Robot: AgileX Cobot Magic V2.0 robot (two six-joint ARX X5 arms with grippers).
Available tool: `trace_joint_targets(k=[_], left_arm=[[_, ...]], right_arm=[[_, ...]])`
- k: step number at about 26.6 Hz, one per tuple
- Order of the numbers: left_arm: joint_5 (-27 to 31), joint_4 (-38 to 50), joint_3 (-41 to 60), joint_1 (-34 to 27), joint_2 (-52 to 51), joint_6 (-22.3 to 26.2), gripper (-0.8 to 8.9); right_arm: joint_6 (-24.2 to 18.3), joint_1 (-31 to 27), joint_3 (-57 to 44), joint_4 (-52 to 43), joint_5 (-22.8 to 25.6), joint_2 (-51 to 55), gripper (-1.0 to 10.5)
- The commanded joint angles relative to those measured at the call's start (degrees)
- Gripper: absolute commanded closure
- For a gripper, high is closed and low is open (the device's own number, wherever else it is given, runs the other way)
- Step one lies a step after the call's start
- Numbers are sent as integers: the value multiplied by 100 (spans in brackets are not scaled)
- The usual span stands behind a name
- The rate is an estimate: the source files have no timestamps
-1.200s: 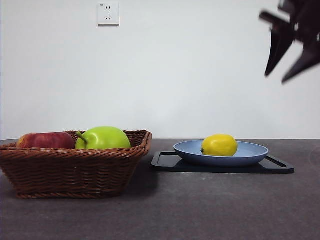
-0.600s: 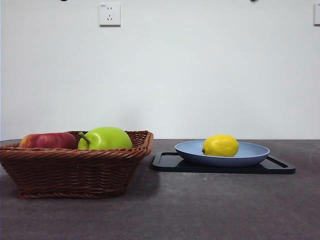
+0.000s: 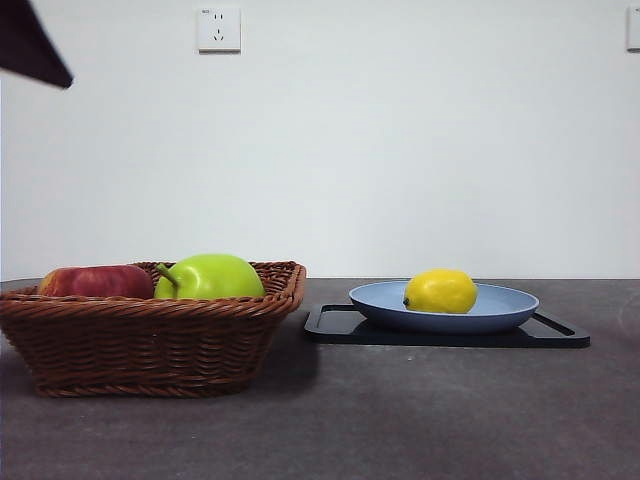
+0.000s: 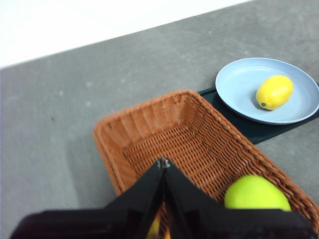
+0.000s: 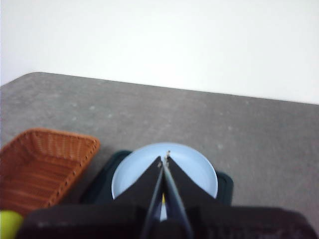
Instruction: Take the lemon from the basket,put the lemon in the plate,hand out the plate
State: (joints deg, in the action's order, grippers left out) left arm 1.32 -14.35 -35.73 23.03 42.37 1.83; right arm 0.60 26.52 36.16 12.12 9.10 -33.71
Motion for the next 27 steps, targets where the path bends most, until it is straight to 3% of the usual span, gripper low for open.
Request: trace_joint_targets(k=[1, 8, 24, 27], left_arm=[[11, 356, 343, 13, -376, -413, 807], [-2, 330, 535, 13, -680, -483, 805], [57, 114, 542, 61, -990, -472, 804], [236, -289, 544, 0, -1755, -26, 804]], right_arm=[[20, 33, -321, -125, 31, 317, 943], [289, 26, -474, -116, 31, 573, 943], [278, 22, -474, -114, 31, 570, 943], [278, 22, -474, -114, 31, 570, 943]])
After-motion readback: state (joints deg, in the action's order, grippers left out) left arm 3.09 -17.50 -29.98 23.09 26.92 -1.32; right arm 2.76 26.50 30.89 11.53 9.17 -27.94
